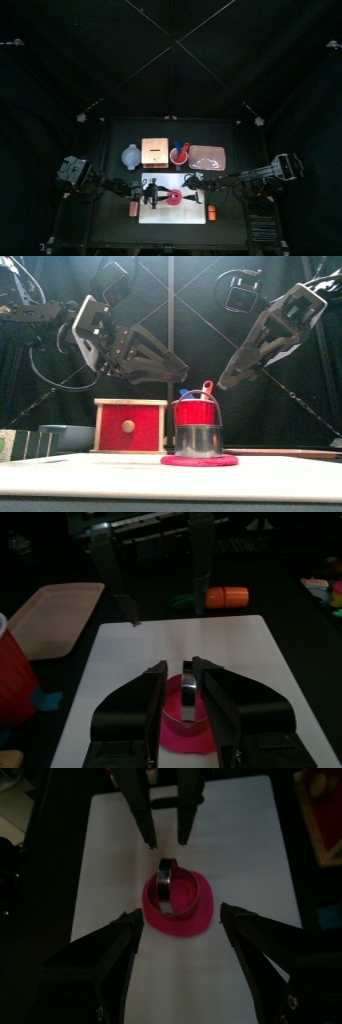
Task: Get the cutter from the drawer then cut the dough then place the extra dough in the bowl
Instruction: Cut the dough
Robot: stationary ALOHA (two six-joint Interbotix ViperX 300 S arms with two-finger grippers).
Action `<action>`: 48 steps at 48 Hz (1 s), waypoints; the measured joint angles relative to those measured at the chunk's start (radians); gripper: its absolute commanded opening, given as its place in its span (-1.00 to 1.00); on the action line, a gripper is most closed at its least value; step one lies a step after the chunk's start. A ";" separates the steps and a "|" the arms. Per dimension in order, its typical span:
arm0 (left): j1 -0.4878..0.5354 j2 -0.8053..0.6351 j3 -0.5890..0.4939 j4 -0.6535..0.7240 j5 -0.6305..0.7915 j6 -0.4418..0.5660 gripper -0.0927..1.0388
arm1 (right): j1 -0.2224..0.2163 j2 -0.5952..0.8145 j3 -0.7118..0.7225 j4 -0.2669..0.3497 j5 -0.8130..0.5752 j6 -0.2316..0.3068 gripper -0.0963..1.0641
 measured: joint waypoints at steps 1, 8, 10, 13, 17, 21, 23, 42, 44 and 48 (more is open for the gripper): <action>0.003 -0.003 0.000 0.000 0.000 0.000 0.38 | -0.008 0.006 0.011 0.006 -0.041 -0.006 0.77; 0.009 -0.009 0.006 0.000 0.000 0.000 0.38 | -0.028 0.066 0.081 0.100 -0.259 -0.069 0.77; 0.011 -0.009 0.006 -0.002 0.000 0.000 0.38 | -0.028 0.091 0.101 0.155 -0.319 -0.117 0.77; 0.014 -0.009 0.006 0.000 0.000 0.000 0.37 | -0.021 0.130 0.130 0.272 -0.411 -0.193 0.77; 0.014 -0.009 0.006 0.000 0.000 -0.002 0.37 | 0.041 0.189 0.155 0.486 -0.541 -0.339 0.77; 0.012 -0.009 0.006 0.000 0.000 -0.002 0.37 | 0.144 0.239 0.147 0.672 -0.626 -0.476 0.77; 0.011 -0.009 0.006 0.000 0.000 -0.002 0.37 | 0.210 0.264 0.130 0.778 -0.641 -0.541 0.77; -0.075 0.107 -0.005 0.002 -0.018 -0.011 0.37 | 0.347 0.276 0.037 0.966 -0.491 -0.620 0.77; -0.078 0.123 -0.011 0.000 -0.020 -0.009 0.38 | 0.347 0.276 0.032 0.966 -0.482 -0.621 0.77; -0.080 0.140 -0.026 0.000 -0.021 -0.008 0.39 | 0.347 0.276 0.028 0.966 -0.472 -0.623 0.77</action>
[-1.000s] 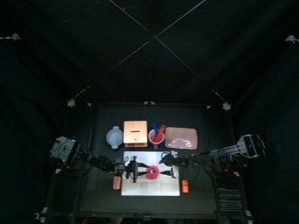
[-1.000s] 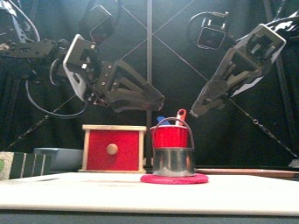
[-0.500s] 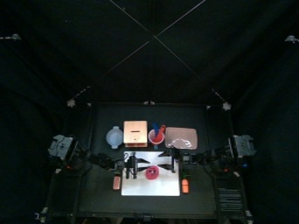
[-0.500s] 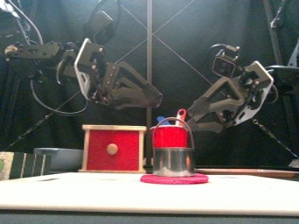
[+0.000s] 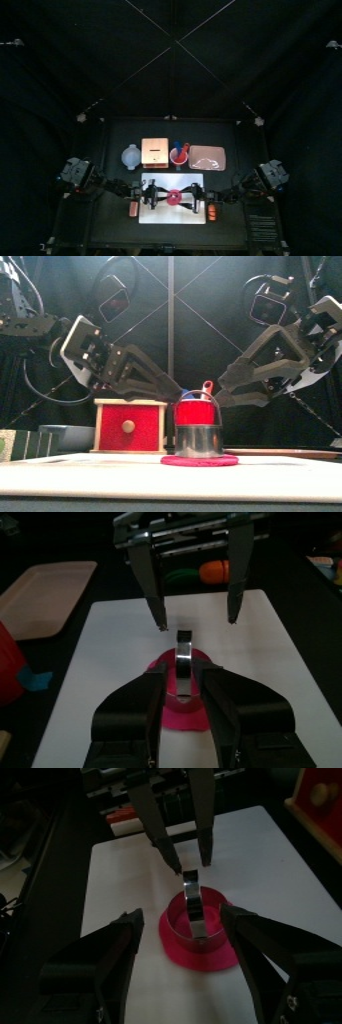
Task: Get the cutter from the drawer then cut the dough then place the extra dough in the bowl
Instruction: Cut the dough
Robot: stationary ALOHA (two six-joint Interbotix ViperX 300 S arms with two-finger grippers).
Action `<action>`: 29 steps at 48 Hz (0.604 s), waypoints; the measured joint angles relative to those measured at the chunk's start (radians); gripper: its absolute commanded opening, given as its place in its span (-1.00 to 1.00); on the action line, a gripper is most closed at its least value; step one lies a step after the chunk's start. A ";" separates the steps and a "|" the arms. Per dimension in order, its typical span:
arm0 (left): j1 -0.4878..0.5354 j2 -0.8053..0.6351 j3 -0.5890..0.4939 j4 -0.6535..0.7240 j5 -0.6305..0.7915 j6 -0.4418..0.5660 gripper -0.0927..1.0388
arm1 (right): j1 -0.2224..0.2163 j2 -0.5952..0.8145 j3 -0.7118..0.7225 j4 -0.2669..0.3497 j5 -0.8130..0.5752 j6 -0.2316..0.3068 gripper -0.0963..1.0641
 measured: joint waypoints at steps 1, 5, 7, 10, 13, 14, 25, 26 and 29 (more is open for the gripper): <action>0.000 0.002 -0.003 0.002 0.000 0.002 0.39 | 0.000 0.000 0.002 0.000 0.002 0.000 0.77; 0.002 0.002 -0.005 0.005 0.000 0.002 0.38 | -0.005 0.000 0.000 0.000 0.003 0.000 0.77; 0.005 0.002 -0.003 0.008 0.000 0.002 0.37 | -0.009 0.002 0.000 0.000 0.005 0.002 0.77; 0.005 0.002 0.000 0.009 0.000 0.002 0.37 | -0.020 0.000 0.000 -0.002 0.008 0.002 0.77; 0.006 0.002 0.002 0.009 0.000 0.002 0.37 | -0.032 0.008 -0.003 -0.005 0.009 0.000 0.77; 0.005 0.002 0.002 0.009 0.000 0.002 0.37 | -0.035 0.011 -0.006 -0.008 0.014 0.002 0.77; 0.008 0.002 0.005 0.008 0.003 0.003 0.37 | -0.048 0.026 -0.029 -0.021 0.055 0.003 0.50; 0.006 0.002 0.005 0.008 0.003 0.003 0.37 | -0.048 0.026 -0.029 -0.021 0.057 0.003 0.44; 0.008 0.002 0.005 0.008 0.005 0.003 0.37 | -0.048 0.025 -0.032 -0.025 0.061 0.002 0.29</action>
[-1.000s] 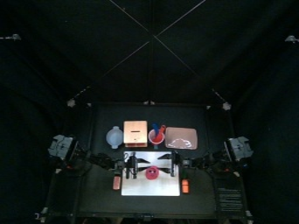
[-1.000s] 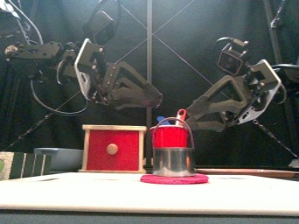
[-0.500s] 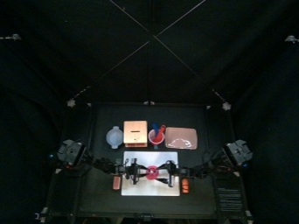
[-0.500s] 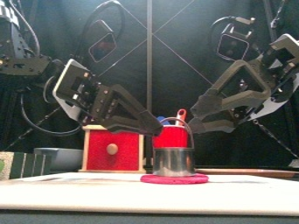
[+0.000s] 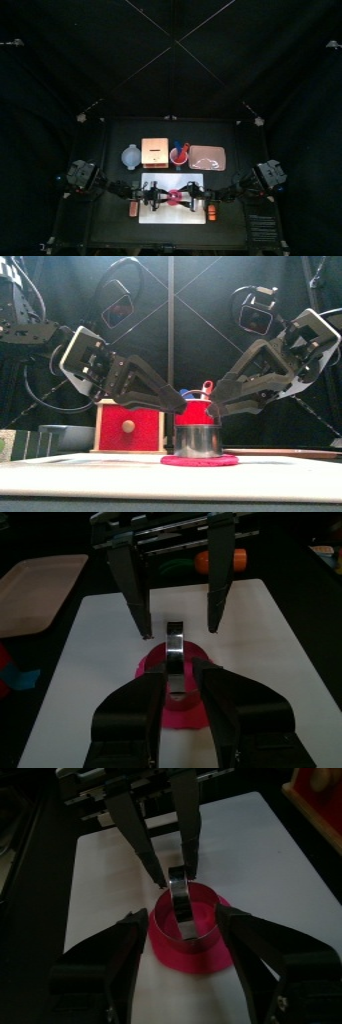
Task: Get the cutter from the drawer then cut the dough then place the extra dough in the bowl
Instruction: Cut the dough
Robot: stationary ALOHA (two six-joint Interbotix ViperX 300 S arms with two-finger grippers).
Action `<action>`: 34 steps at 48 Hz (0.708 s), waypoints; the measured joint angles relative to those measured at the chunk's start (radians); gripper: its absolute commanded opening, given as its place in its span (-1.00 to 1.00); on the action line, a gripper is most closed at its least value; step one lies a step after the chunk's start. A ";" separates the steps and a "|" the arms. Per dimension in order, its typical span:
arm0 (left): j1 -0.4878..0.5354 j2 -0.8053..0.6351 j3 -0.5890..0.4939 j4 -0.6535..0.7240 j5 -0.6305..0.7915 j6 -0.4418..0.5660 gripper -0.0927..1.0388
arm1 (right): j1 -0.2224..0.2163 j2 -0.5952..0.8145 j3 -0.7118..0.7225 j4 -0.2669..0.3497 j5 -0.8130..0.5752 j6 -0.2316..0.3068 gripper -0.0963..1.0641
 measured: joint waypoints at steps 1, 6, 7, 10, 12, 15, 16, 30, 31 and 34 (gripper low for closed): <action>0.000 0.000 0.000 0.000 0.000 0.000 0.37 | 0.000 0.000 -0.002 0.000 0.002 0.000 0.26; 0.005 0.000 0.000 0.000 0.000 0.000 0.36 | -0.002 0.003 -0.003 -0.003 0.003 -0.006 0.13; 0.005 0.000 0.002 0.000 0.000 0.000 0.35 | -0.002 0.005 -0.003 -0.003 0.003 -0.009 0.12; 0.008 0.002 0.002 0.000 0.002 0.000 0.31 | -0.005 0.014 -0.006 -0.009 0.012 -0.009 0.11; 0.009 0.003 0.000 0.002 0.000 0.003 0.28 | -0.008 0.018 -0.008 -0.008 0.020 -0.006 0.11; 0.011 0.003 0.002 0.003 0.002 0.002 0.23 | -0.011 0.025 -0.014 -0.009 0.043 -0.008 0.11; 0.011 0.003 0.002 0.005 0.003 0.003 0.21 | -0.012 0.026 -0.018 -0.009 0.049 -0.006 0.11; 0.009 -0.014 0.002 0.021 0.087 0.005 0.19 | -0.035 0.020 -0.031 -0.012 0.129 -0.008 0.09; 0.009 -0.017 0.002 0.021 0.092 0.005 0.19 | -0.038 0.017 -0.031 -0.012 0.135 -0.008 0.09; 0.009 -0.020 0.000 0.021 0.098 0.005 0.19 | -0.046 0.011 -0.029 -0.017 0.147 -0.008 0.09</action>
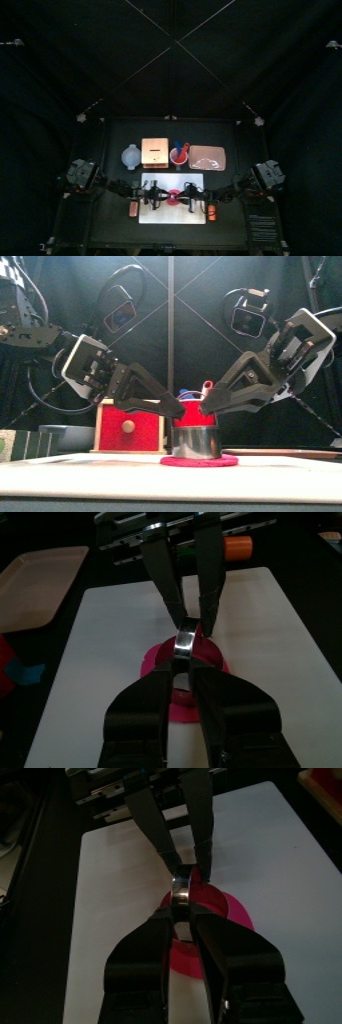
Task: Get the cutter from the drawer then cut the dough then place the extra dough in the bowl
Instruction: Cut the dough
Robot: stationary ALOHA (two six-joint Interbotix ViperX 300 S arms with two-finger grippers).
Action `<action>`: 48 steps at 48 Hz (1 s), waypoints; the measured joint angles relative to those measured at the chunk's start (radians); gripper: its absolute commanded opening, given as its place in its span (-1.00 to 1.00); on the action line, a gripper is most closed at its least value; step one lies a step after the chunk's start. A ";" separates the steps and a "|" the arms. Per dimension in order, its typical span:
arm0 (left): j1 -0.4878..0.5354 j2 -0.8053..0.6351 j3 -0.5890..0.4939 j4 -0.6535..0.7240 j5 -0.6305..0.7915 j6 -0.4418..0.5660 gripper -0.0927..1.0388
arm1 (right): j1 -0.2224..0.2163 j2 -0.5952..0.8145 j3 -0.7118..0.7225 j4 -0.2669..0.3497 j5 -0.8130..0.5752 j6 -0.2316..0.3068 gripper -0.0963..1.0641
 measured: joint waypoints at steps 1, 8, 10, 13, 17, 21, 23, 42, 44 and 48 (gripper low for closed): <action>-0.002 0.000 0.000 0.000 0.002 0.000 0.19 | -0.002 -0.003 0.002 -0.003 0.005 0.000 0.09; 0.000 0.000 -0.003 0.000 0.002 0.000 0.18 | -0.023 -0.017 0.009 -0.026 0.032 0.000 0.09; 0.000 0.000 -0.003 0.002 0.003 0.000 0.18 | -0.026 -0.018 0.009 -0.029 0.041 0.002 0.09; 0.000 0.002 -0.003 0.006 0.005 0.000 0.18 | -0.031 -0.021 0.009 -0.032 0.061 0.000 0.09; -0.002 0.003 -0.005 0.011 0.008 0.000 0.18 | -0.032 -0.023 0.009 -0.032 0.081 0.002 0.09; -0.002 0.009 -0.005 0.011 0.011 0.000 0.18 | -0.032 -0.014 0.008 -0.032 0.091 0.003 0.09; -0.003 0.011 -0.005 0.012 0.014 0.000 0.18 | -0.032 -0.005 0.006 -0.032 0.091 0.003 0.09; -0.003 0.025 -0.014 0.012 0.083 -0.002 -0.10 | -0.032 0.040 0.000 -0.015 0.127 0.003 0.09; -0.003 0.028 -0.015 0.012 0.087 -0.002 -0.14 | -0.031 0.040 -0.002 -0.014 0.129 0.003 0.09; -0.003 0.038 -0.018 0.012 0.094 -0.005 -0.16 | -0.031 0.043 0.000 -0.012 0.132 0.003 0.09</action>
